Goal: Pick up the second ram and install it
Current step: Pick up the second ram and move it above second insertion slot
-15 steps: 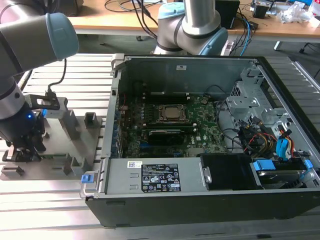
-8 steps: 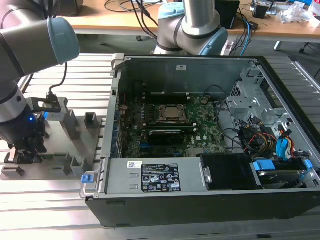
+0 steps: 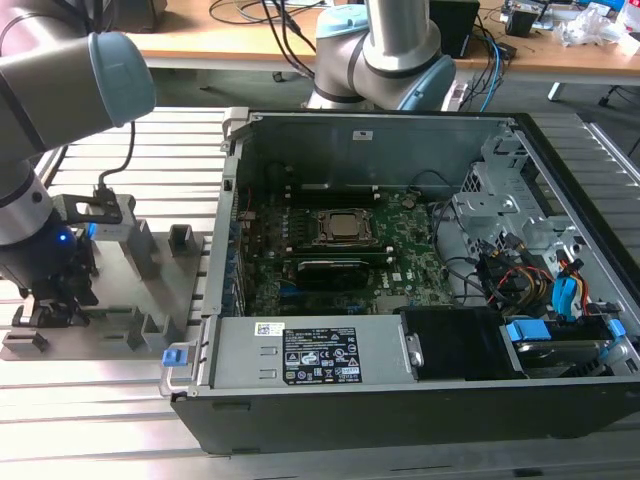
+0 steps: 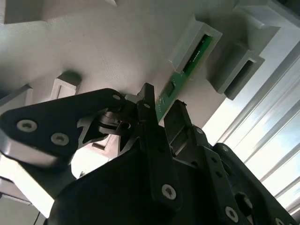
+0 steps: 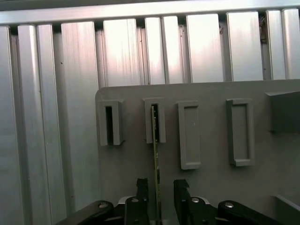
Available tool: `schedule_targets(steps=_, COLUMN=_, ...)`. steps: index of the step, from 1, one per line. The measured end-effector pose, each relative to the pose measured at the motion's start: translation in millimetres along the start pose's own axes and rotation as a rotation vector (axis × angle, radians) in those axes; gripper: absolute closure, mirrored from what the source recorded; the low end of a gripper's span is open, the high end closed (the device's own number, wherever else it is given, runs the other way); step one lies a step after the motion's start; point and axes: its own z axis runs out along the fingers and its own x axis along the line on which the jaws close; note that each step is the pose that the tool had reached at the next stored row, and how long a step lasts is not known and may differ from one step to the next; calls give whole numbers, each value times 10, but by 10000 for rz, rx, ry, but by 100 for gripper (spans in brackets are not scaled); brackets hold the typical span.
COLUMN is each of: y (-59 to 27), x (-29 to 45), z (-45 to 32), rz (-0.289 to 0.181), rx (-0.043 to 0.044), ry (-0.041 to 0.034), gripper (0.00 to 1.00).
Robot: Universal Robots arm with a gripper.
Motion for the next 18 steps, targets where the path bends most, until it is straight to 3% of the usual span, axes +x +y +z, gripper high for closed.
schedule_targets(steps=2, y=53, x=4, z=1, rz=0, rx=2, ry=1, gripper=64)
schedule_targets(steps=6, y=58, x=4, z=1, rz=1, rx=2, ry=2, gripper=65)
schedule_targets(steps=7, y=59, x=4, z=1, rz=1, rx=3, ry=2, gripper=78)
schedule_targets(steps=9, y=61, x=4, z=1, rz=1, rx=2, ry=2, gripper=86)
schedule_targets(steps=18, y=68, x=5, z=1, rz=1, rx=2, ry=2, gripper=86)
